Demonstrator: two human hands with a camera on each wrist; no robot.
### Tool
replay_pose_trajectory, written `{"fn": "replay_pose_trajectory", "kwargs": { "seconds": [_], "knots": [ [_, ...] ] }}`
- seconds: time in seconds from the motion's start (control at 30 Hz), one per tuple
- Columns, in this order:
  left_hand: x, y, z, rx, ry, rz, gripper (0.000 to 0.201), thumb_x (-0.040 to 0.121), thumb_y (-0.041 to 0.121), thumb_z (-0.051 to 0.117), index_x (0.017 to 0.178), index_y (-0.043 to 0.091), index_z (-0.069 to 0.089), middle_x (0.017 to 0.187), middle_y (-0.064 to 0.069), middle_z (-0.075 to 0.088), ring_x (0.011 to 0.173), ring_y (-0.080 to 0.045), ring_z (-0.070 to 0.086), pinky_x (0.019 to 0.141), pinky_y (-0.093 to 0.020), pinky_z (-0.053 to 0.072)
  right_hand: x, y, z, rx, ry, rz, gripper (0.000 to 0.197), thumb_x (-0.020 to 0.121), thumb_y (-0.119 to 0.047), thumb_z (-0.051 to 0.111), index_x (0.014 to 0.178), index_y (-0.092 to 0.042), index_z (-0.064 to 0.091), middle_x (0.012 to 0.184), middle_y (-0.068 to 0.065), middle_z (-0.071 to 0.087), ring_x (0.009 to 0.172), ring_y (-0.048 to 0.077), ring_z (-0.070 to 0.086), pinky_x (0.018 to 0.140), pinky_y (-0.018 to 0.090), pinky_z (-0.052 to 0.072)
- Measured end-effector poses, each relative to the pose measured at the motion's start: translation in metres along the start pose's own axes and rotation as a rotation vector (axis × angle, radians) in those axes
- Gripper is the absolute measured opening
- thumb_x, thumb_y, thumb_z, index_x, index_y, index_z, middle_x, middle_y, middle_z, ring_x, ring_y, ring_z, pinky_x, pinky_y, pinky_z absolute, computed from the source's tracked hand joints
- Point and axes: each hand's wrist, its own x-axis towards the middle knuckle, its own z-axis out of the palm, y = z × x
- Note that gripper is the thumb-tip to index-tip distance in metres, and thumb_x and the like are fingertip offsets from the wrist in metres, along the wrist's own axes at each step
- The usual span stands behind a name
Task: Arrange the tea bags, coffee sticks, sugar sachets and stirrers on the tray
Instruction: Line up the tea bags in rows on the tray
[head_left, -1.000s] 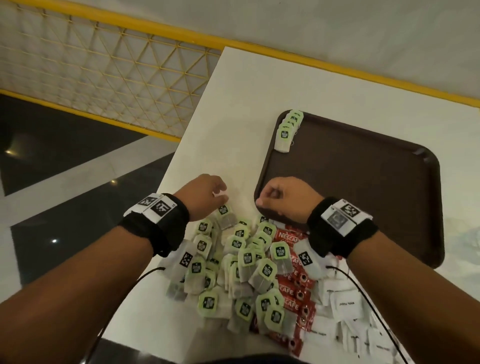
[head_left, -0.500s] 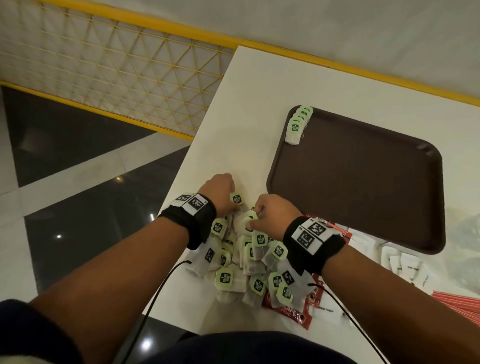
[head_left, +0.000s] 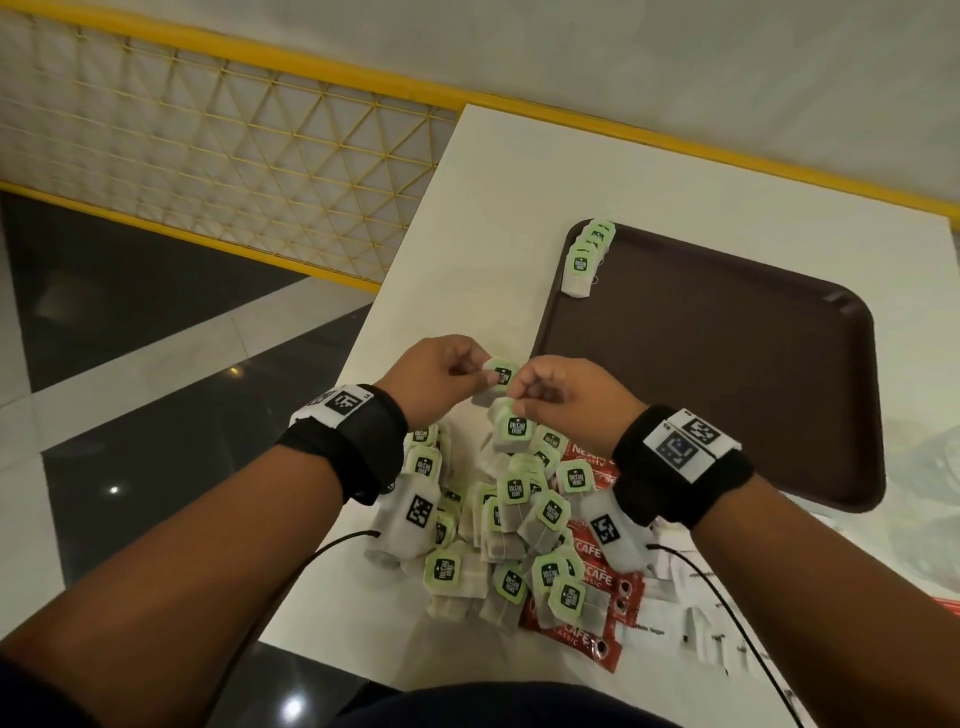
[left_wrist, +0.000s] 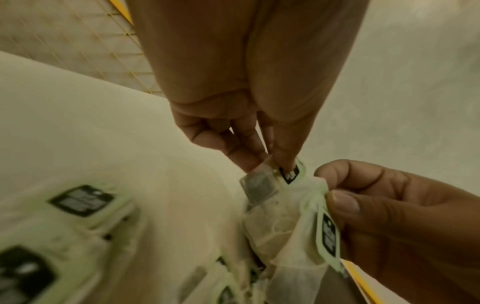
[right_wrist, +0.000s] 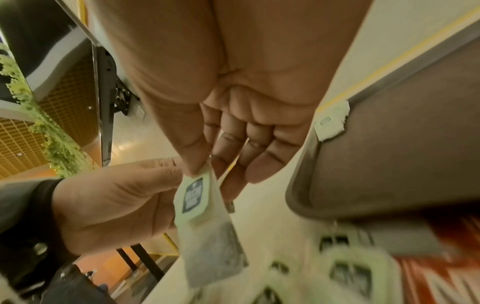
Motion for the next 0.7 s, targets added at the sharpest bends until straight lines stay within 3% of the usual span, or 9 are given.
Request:
{"fn": "replay_pose_trajectory", "kwargs": {
  "seconds": [0.07, 0.13, 0.23, 0.33, 0.43, 0.57, 0.7],
  "knots": [
    [0.004, 0.010, 0.004, -0.097, -0.075, 0.008, 0.014, 0.091, 0.029, 0.065, 0.091, 0.015, 0.061, 0.082, -0.002, 0.063, 0.077, -0.014, 0.056, 0.078, -0.038, 0.048, 0.005, -0.003, -0.014, 0.016, 0.030, -0.030, 0.006, 0.088, -0.014, 0.069, 0.094, -0.016, 0.070, 0.086, 0.005, 0.070, 0.080, 0.023, 0.065, 0.077, 0.034, 0.054],
    [0.007, 0.023, 0.009, -0.238, -0.138, -0.034, 0.018, 0.086, 0.032, 0.056, 0.091, 0.015, 0.054, 0.086, -0.005, 0.058, 0.082, -0.017, 0.054, 0.087, -0.043, 0.049, 0.011, -0.002, -0.027, 0.010, 0.102, -0.060, 0.007, 0.088, -0.014, 0.070, 0.094, -0.016, 0.071, 0.086, 0.003, 0.071, 0.081, 0.024, 0.066, 0.081, 0.038, 0.055],
    [0.015, 0.037, 0.017, -0.510, -0.146, -0.143, 0.010, 0.096, 0.019, 0.050, 0.103, 0.012, 0.048, 0.096, -0.011, 0.056, 0.090, -0.024, 0.060, 0.093, -0.049, 0.054, 0.020, 0.005, -0.044, 0.049, 0.215, -0.039, 0.009, 0.087, -0.013, 0.071, 0.095, -0.013, 0.072, 0.087, 0.005, 0.072, 0.084, 0.025, 0.066, 0.085, 0.041, 0.055],
    [0.025, 0.045, 0.024, -0.624, -0.161, -0.163, 0.010, 0.098, 0.008, 0.051, 0.103, 0.012, 0.043, 0.106, -0.019, 0.059, 0.092, -0.028, 0.062, 0.085, -0.047, 0.058, 0.028, 0.011, -0.054, 0.097, 0.298, -0.034, 0.008, 0.086, -0.010, 0.071, 0.093, -0.010, 0.073, 0.088, 0.007, 0.072, 0.083, 0.026, 0.067, 0.083, 0.040, 0.056],
    [0.040, 0.049, 0.031, -0.546, -0.114, -0.109, 0.025, 0.093, -0.002, 0.058, 0.102, 0.013, 0.041, 0.114, -0.026, 0.060, 0.090, -0.029, 0.065, 0.077, -0.040, 0.061, 0.037, 0.018, -0.058, 0.187, 0.352, -0.019, 0.007, 0.086, -0.010, 0.071, 0.093, -0.011, 0.072, 0.091, 0.008, 0.073, 0.081, 0.018, 0.067, 0.079, 0.031, 0.055],
    [0.061, 0.051, 0.035, -0.548, -0.007, -0.083, 0.033, 0.090, -0.003, 0.062, 0.109, 0.012, 0.040, 0.112, -0.016, 0.061, 0.095, -0.026, 0.068, 0.073, -0.036, 0.062, 0.045, 0.031, -0.062, 0.233, 0.383, 0.123, 0.020, 0.087, -0.026, 0.072, 0.101, -0.013, 0.069, 0.092, 0.003, 0.070, 0.080, 0.014, 0.065, 0.070, 0.030, 0.055],
    [0.077, 0.047, 0.038, -0.524, 0.040, -0.068, 0.041, 0.090, 0.000, 0.065, 0.117, 0.014, 0.038, 0.109, -0.008, 0.063, 0.095, -0.019, 0.069, 0.070, -0.029, 0.060, 0.051, 0.044, -0.061, 0.297, 0.260, 0.246, 0.008, 0.088, -0.019, 0.070, 0.092, -0.014, 0.065, 0.087, 0.010, 0.071, 0.070, 0.015, 0.066, 0.059, 0.023, 0.051]
  ]
}}
